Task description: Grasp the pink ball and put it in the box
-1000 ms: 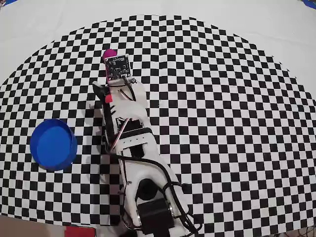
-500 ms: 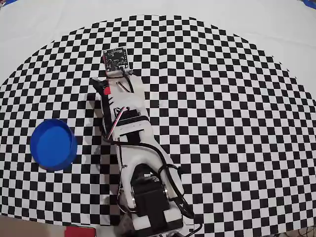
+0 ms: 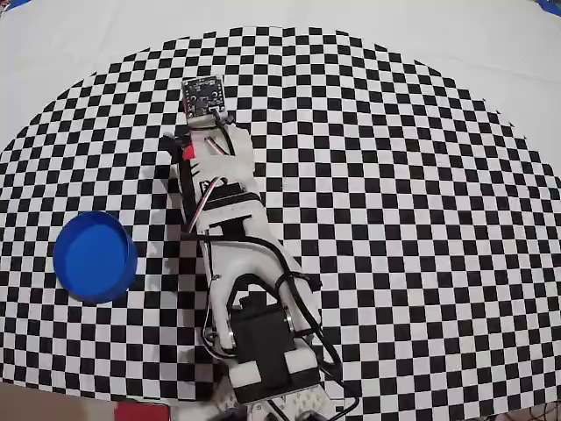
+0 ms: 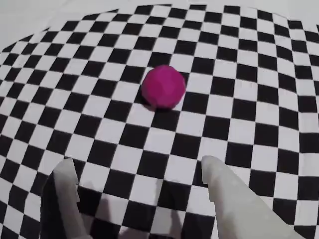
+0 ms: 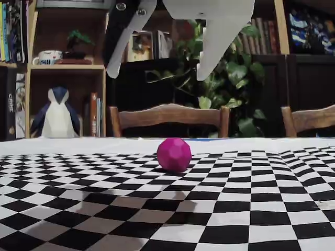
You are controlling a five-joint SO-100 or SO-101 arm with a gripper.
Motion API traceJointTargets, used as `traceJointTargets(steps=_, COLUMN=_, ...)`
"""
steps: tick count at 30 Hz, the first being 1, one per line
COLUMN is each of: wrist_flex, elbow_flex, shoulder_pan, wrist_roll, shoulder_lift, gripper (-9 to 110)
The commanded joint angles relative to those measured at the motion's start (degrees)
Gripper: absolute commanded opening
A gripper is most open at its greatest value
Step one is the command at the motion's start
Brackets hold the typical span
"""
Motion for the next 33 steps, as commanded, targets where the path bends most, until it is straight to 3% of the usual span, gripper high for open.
traceJointTargets(steps=1, wrist_flex=-1.1, elbow_flex=-3.3, shoulder_pan=0.4, wrist_roll=-0.4, shoulder_lift=-0.7, gripper=29)
traceJointTargets(steps=33, wrist_flex=-2.3, elbow_flex=-14.3, shoulder_pan=0.5, wrist_roll=-0.4, shoulder_lift=-14.3, gripper=29)
